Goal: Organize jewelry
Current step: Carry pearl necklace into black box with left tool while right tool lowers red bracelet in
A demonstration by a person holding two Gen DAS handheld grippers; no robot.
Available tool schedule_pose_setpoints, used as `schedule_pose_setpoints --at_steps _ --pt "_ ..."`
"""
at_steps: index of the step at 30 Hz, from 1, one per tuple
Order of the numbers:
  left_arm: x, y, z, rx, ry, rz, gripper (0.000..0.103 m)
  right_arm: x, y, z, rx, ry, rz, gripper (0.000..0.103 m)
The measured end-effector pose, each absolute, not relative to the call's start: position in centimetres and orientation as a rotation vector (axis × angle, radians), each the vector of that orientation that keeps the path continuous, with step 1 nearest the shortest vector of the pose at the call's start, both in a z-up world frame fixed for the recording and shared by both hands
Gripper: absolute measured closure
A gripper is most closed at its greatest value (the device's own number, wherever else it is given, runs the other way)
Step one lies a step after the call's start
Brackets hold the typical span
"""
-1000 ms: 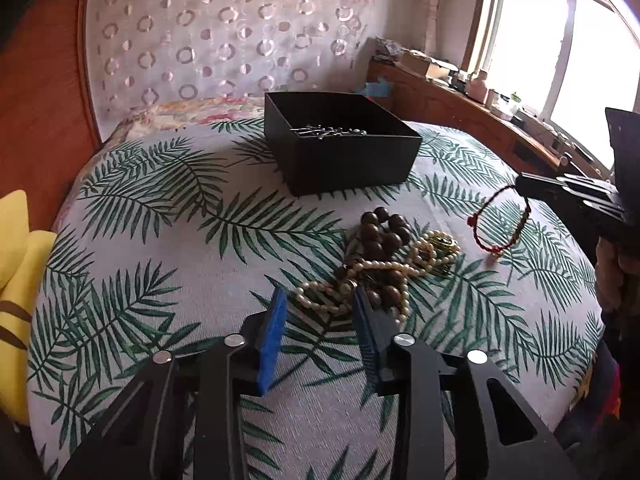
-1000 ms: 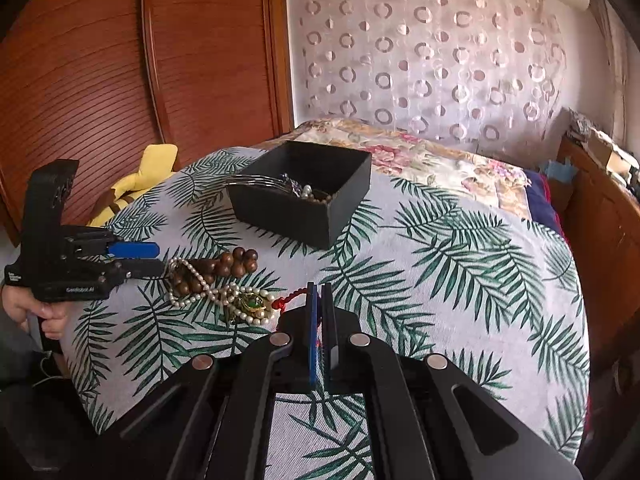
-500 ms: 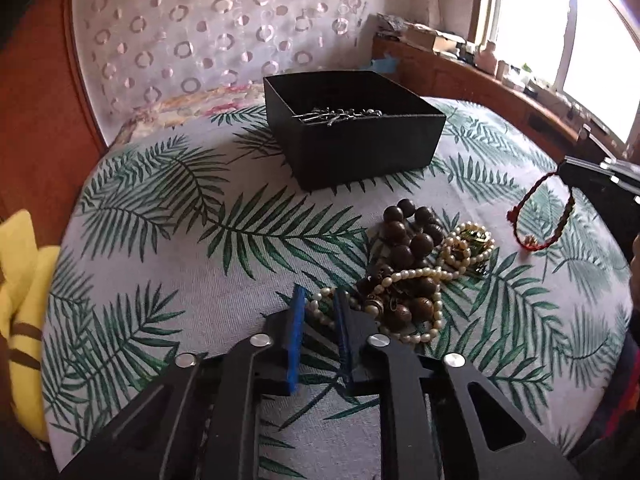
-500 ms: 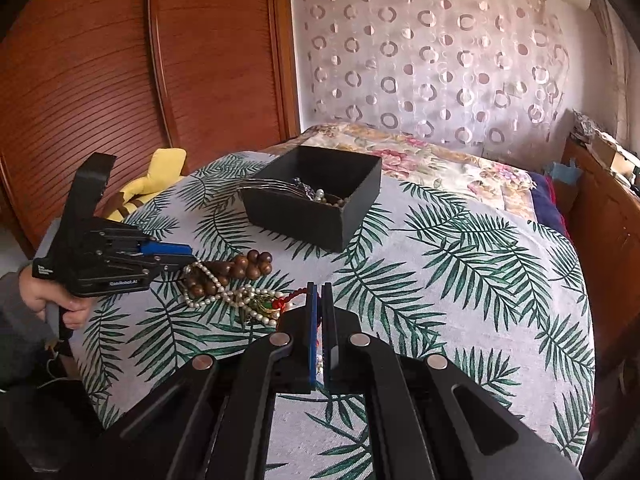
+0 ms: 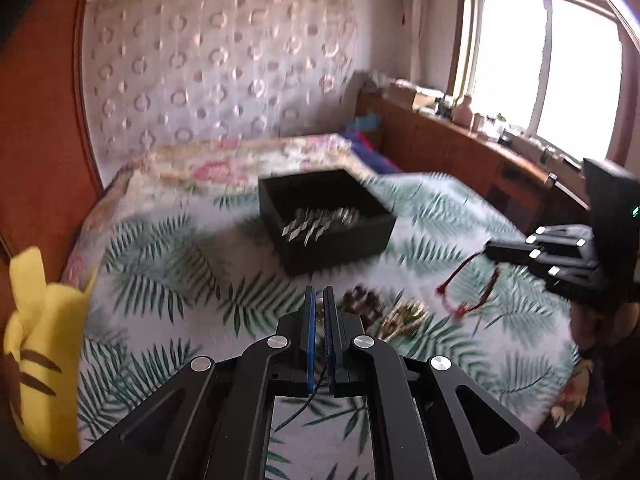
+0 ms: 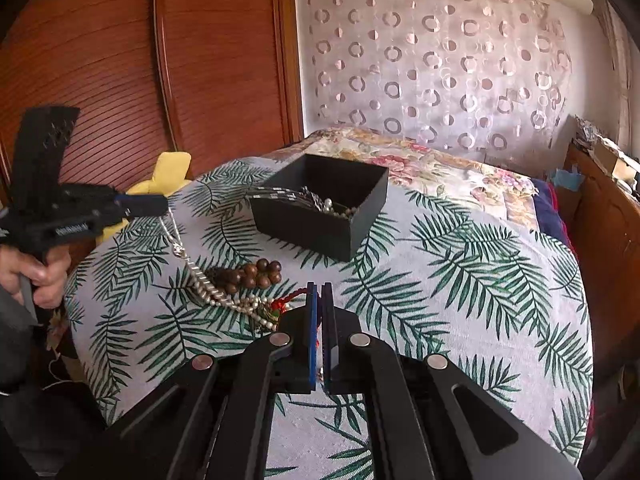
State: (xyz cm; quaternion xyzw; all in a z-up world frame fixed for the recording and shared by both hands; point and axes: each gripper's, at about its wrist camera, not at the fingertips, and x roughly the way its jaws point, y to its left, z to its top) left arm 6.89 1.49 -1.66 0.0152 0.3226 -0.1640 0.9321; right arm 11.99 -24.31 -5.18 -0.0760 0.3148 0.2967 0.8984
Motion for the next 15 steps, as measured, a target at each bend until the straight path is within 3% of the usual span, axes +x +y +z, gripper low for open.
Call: schedule_pose_setpoints --at_steps 15 --pt "7.6 0.1 6.3 0.039 0.500 -0.365 0.100 12.1 -23.7 -0.7 -0.167 0.560 0.621 0.100"
